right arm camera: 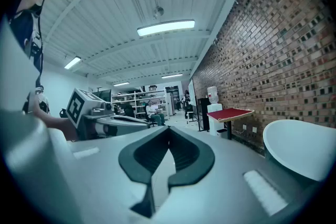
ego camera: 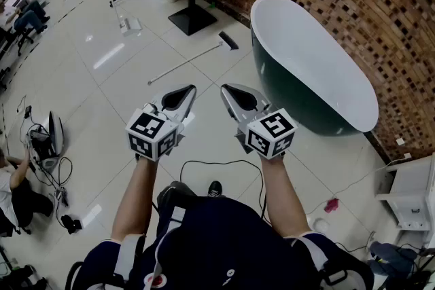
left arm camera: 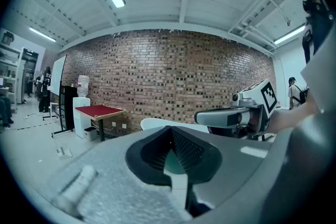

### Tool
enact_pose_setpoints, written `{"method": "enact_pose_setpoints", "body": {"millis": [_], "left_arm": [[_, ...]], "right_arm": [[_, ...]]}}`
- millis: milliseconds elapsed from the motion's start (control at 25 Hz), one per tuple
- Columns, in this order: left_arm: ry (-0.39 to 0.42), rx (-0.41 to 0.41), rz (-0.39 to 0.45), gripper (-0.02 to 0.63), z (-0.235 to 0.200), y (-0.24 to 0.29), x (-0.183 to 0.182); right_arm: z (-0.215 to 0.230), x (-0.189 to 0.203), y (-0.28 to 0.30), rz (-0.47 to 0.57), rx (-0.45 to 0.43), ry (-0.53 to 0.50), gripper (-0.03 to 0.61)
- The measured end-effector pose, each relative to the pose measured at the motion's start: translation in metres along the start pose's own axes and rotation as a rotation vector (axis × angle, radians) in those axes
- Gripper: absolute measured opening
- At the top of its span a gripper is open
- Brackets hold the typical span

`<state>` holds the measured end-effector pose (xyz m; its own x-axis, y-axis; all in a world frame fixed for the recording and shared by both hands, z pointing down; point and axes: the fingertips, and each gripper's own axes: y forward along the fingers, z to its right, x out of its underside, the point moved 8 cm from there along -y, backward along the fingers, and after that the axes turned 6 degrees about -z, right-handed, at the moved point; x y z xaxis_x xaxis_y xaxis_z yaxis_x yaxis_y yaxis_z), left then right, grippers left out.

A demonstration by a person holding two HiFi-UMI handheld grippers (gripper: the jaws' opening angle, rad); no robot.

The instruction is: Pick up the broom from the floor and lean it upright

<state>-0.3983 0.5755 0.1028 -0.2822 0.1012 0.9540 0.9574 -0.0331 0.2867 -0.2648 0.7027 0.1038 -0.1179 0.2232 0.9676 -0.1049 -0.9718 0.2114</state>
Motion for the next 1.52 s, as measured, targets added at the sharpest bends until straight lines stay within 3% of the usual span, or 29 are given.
{"method": "enact_pose_setpoints", "body": {"millis": [360, 760, 1040, 1280, 1520], "left_arm": [[-0.014, -0.033, 0.005, 0.002, -0.051, 0.009, -0.002], [-0.054, 0.031, 0.015, 0.002, -0.182, 0.034, 0.005], [-0.035, 0.09, 0.014, 0.002, -0.261, 0.055, 0.005], [-0.068, 0.085, -0.007, 0.002, -0.308, 0.08, 0.012], [-0.091, 0.034, -0.026, 0.002, -0.351, 0.129, 0.011]], "right_arm": [[0.019, -0.005, 0.054, -0.004, -0.008, 0.003, 0.006], [0.036, -0.019, 0.177, -0.048, 0.033, -0.006, 0.006], [0.051, -0.033, 0.244, -0.044, 0.093, 0.023, 0.006], [0.08, -0.035, 0.292, -0.069, 0.082, 0.031, 0.006], [0.142, -0.042, 0.347, -0.083, 0.013, 0.02, 0.006]]}}
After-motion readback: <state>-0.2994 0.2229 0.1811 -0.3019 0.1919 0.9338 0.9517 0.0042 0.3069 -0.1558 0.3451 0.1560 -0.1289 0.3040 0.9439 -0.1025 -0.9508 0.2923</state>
